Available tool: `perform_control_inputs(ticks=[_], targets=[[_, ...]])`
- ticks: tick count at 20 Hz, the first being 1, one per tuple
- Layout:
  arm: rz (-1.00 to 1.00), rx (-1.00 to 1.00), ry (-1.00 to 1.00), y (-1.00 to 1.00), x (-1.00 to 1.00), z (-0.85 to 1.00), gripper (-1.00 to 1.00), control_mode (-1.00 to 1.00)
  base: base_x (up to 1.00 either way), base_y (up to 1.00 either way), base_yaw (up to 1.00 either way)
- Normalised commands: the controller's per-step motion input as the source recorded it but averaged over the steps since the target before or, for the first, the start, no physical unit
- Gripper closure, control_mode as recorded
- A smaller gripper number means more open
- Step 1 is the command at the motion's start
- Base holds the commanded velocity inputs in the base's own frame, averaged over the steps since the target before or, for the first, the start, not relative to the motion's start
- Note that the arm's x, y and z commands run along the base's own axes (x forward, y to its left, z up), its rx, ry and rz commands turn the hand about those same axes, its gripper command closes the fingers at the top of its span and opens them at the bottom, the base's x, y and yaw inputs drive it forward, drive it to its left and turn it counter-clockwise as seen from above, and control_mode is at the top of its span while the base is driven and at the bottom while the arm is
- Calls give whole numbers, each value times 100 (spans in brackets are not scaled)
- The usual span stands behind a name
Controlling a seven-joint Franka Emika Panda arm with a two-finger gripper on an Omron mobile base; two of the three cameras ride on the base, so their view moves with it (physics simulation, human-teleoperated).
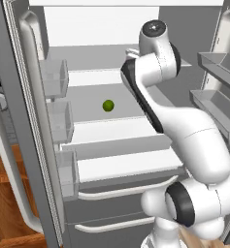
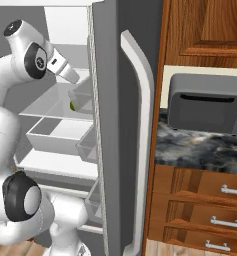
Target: Place the cold items (eggplant and lime) from the fridge in one tupperware on the dining counter. Place the warm items (kebab skewer and hot dog) in the stove area in another tupperware.
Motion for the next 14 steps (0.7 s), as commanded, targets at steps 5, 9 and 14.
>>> perform_control_inputs(ticks=[5, 9, 14], targets=[[-7, -2, 0, 0, 82, 23, -100, -100, 0, 0, 0], [-4, -2, 0, 0, 96, 11, -100, -100, 0, 0, 0], [-1, -4, 0, -1, 98, 0, -100, -100, 0, 0, 0]])
